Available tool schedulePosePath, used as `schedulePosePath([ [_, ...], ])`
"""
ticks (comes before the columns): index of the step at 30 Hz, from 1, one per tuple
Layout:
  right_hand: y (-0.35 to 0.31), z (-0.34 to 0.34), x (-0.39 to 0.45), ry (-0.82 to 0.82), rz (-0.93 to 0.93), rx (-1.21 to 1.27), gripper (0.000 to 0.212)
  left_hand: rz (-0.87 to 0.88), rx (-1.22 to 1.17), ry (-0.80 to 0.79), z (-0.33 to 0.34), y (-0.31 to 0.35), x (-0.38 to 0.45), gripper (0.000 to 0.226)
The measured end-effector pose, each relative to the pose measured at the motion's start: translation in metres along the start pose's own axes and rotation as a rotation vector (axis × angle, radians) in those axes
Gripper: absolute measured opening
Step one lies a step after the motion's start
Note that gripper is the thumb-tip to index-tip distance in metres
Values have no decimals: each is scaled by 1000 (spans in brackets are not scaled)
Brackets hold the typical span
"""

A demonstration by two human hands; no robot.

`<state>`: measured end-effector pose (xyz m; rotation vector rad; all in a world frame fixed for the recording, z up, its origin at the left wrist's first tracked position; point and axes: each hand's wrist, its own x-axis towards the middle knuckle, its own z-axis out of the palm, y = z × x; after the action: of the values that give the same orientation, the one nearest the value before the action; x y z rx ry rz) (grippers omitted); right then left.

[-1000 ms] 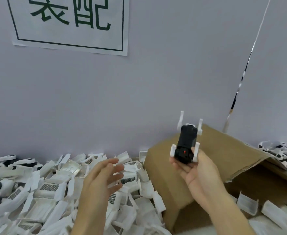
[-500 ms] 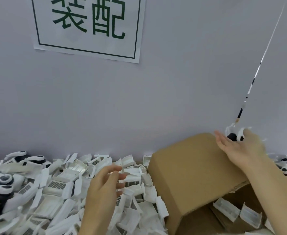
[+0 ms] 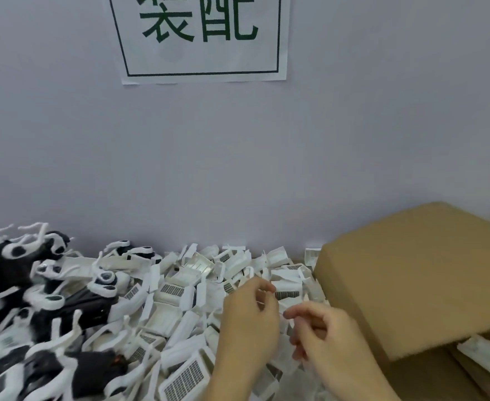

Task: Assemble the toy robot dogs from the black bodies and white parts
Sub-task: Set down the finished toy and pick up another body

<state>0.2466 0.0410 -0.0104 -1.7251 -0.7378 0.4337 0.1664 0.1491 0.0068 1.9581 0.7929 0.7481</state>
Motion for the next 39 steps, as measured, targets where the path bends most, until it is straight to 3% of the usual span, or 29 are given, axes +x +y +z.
schedulePosePath([
  [5, 7, 5, 0, -23, -38, -127, 32, 68, 287, -36, -14, 20, -12, 17],
  [10, 6, 2, -1, -11, -6, -95, 31, 78, 858, -251, -66, 27, 20, 34],
  [16, 2, 2, -1, 17, 36, -66, 35, -206, 1527, -433, -161, -9, 89, 34],
  [19, 3, 3, 2, 9, 66, -60, 38, -455, 1641, -589, -191, -34, 100, 72],
  [21, 6, 2, 4, 6, 63, -61, 42, -521, 1578, -611, -198, -50, 102, 92],
  [23, 8, 2, 5, 7, 49, -82, 48, -472, 1529, -587, -199, -59, 102, 95],
  [27, 7, -1, 3, 16, 51, -60, 46, -378, 1491, -548, -205, -44, 103, 84],
  [30, 8, -2, 3, 38, 42, -76, 39, -234, 1334, -426, -206, -12, 103, 72],
  [35, 7, 0, 1, 58, 19, -48, 36, 33, 766, -98, -171, 49, 83, 50],
  [39, 5, 1, 1, 63, -15, -13, 36, 0, -2, -10, -120, 71, 41, 42],
])
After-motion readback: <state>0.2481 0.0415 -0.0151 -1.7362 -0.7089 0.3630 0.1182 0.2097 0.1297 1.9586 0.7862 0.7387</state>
